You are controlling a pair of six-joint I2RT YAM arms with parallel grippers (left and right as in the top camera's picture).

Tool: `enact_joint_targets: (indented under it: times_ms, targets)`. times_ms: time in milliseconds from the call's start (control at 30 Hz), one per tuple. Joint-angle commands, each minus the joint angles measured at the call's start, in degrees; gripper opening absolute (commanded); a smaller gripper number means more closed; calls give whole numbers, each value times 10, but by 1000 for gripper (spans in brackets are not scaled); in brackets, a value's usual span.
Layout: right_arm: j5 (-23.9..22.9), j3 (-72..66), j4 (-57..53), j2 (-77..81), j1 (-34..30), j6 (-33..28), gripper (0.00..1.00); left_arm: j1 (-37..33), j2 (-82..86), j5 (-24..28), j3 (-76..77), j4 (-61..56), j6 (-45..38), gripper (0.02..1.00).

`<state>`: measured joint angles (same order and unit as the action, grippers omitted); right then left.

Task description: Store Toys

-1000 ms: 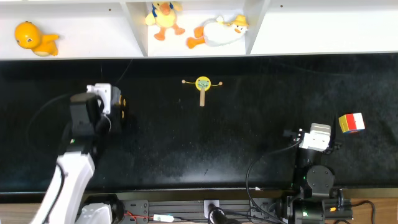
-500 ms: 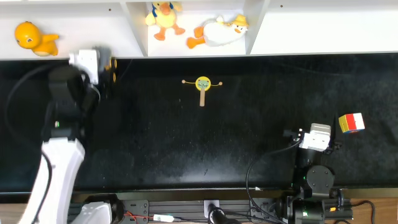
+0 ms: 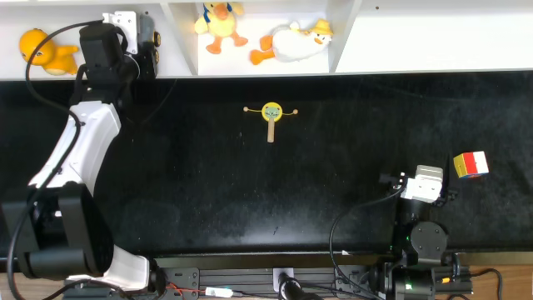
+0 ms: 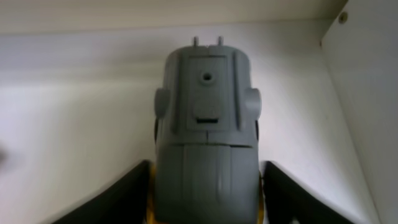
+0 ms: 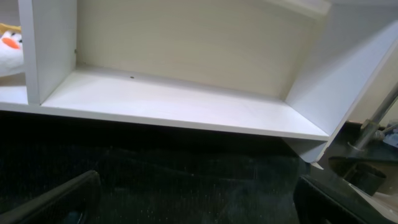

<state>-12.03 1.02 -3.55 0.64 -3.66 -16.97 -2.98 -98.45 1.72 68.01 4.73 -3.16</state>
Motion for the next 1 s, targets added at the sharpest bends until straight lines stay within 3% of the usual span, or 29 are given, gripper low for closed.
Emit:
enact_joint_targets:
  times_ms: [33, 233, 367, 567, 900, 1000]
  targets:
    - [-2, -7, 3, -4, -1, -2, 993, 0, 7, 3, 5, 38, 5, 998]
    - [-2, -7, 3, -4, -1, -2, 996, 0, 111, 0, -47, 123, 4, 998]
    - [-2, -7, 3, -4, -1, -2, 996, 0, 329, -62, -208, 124, 5, 998]
    - [-2, -7, 3, -4, -1, -2, 996, 0, 641, -71, -416, 89, 0, 998]
    - [-2, -7, 3, -4, -1, -2, 996, 21, 847, -69, -678, -228, 18, 998]
    - [-2, -7, 3, -4, -1, -2, 996, 24, 892, -67, -676, -94, 17, 998]
